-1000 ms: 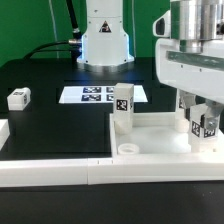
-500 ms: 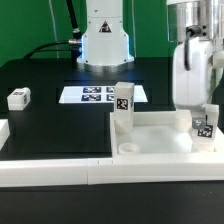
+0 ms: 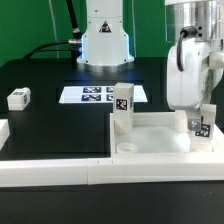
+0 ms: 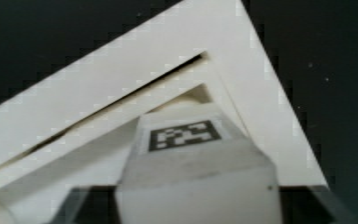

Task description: Assemble square table

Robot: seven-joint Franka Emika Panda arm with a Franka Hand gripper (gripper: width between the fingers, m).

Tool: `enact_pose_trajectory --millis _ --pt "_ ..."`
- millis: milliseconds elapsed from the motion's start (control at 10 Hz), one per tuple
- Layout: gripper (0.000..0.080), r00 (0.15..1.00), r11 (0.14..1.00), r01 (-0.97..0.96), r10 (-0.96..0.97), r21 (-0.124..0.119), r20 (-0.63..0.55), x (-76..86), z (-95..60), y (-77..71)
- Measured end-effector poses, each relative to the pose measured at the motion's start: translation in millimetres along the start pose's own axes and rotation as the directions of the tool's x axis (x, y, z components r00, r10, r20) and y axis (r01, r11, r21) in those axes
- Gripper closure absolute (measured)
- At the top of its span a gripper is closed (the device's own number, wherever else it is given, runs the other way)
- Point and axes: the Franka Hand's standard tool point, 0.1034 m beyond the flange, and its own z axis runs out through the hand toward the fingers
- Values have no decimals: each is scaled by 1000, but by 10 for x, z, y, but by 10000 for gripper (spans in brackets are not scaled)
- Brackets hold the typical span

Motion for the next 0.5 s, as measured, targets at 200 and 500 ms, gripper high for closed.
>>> enact_pose_trajectory --millis 200,500 --pt "180 1000 1000 1 -1 0 -1 2 4 1" --pt "152 995 995 97 -97 20 31 52 -315 -5"
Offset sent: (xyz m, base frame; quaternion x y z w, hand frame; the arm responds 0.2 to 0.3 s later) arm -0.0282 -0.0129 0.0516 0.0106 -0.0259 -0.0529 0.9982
